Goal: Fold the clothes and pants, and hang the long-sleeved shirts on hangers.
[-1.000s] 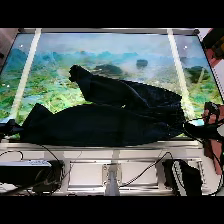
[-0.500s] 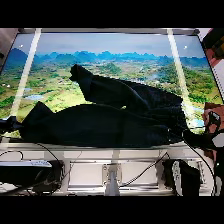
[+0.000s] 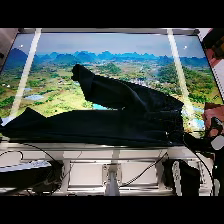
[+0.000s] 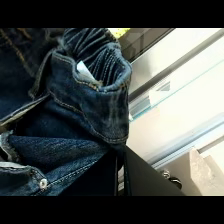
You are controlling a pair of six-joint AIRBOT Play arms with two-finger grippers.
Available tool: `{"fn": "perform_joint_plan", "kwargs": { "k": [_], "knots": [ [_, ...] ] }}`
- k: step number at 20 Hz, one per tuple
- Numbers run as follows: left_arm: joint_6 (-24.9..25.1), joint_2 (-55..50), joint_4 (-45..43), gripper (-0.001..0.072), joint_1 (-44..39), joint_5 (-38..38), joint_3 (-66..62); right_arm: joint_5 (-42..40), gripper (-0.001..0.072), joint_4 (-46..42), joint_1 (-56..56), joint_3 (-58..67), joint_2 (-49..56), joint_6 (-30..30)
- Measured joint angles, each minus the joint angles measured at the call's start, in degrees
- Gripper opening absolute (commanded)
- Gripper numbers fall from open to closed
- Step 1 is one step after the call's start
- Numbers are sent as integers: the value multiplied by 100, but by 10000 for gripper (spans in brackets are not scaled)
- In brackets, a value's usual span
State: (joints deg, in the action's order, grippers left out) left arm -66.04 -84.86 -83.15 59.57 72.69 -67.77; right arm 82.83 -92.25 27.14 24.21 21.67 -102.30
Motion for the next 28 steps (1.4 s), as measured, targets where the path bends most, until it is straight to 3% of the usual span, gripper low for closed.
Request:
{"fn": "perform_joint_plan", "kwargs": {
  "k": [3,4,5,6,7,14,15,16,17,19,21,25,28],
  "knots": [
    [-201,42,-297,35,11,66,0,2,39,-55,0,0,94,-11],
    [-264,48,-341,85,11,70,0,-2,95,-68,0,-2,129,-17],
    [-291,55,-391,302,11,50,0,-28,261,-127,-2,-2,155,-15],
    [-321,61,-535,662,17,-162,-13,-66,451,-267,0,0,177,-13],
    [-372,66,-584,695,22,-87,-13,-83,496,-310,4,0,192,-13],
    [-431,63,-514,698,17,170,-9,-11,487,-144,4,72,227,116],
    [-446,63,-516,698,17,188,-9,-116,438,-155,4,118,227,168],
    [-448,66,-496,698,15,192,-9,-297,328,-166,4,177,227,219],
    [-448,63,-415,697,9,186,-9,-544,173,-197,4,249,234,229],
    [-448,63,-188,697,-24,120,-9,-1198,141,-223,4,424,308,232],
    [-448,63,74,696,-81,15,-9,-1818,38,-245,4,649,605,221],
    [-437,63,605,696,-273,-345,-9,-2282,37,-79,175,1344,2015,229],
    [-297,66,791,695,-391,-540,-9,-1735,52,1058,588,2129,3401,1270]
  ]
}}
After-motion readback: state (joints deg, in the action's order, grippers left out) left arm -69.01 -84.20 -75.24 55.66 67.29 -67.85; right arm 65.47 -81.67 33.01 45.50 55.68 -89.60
